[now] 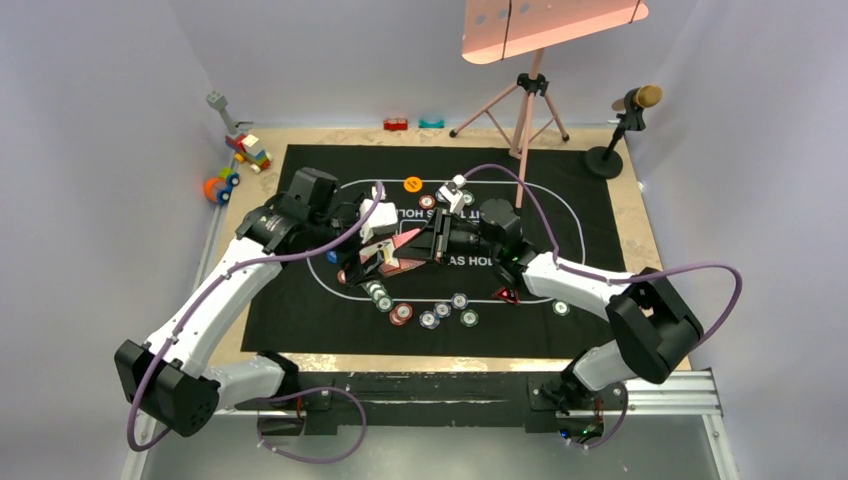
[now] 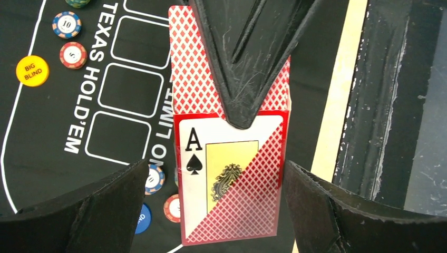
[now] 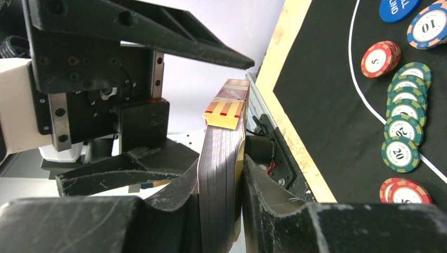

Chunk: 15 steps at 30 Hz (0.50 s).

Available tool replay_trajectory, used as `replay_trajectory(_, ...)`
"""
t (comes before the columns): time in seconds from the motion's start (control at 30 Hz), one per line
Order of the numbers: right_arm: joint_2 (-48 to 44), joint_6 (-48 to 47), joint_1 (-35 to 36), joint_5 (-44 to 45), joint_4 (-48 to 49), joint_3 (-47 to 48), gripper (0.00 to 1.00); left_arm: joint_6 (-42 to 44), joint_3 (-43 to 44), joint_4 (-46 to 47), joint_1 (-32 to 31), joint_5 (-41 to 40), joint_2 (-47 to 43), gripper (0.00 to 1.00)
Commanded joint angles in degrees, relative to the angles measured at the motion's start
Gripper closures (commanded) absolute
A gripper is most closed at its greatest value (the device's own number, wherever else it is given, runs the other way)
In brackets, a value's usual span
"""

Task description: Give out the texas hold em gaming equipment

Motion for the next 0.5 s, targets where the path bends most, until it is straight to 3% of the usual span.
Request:
replay_trajectory(0.0,-2.13,1.45,0.2,-1.98,5.44,2.96,0.73,2.46,2.96,1.87,0.61,-1.0,0.17,0.0)
replay_trajectory(0.2,-1.61,2.75,0.2,-2.11,6.6,3.54,0.73,7.29,0.12,-2.64,0.58,3.86,-0.44,0.0)
replay_trajectory(0.47,-0.75,5.78,0.18,-1.11,6.49,4.45,0.74,9.47,-1.36,-2.65,0.6,3.31,-1.02,0.0)
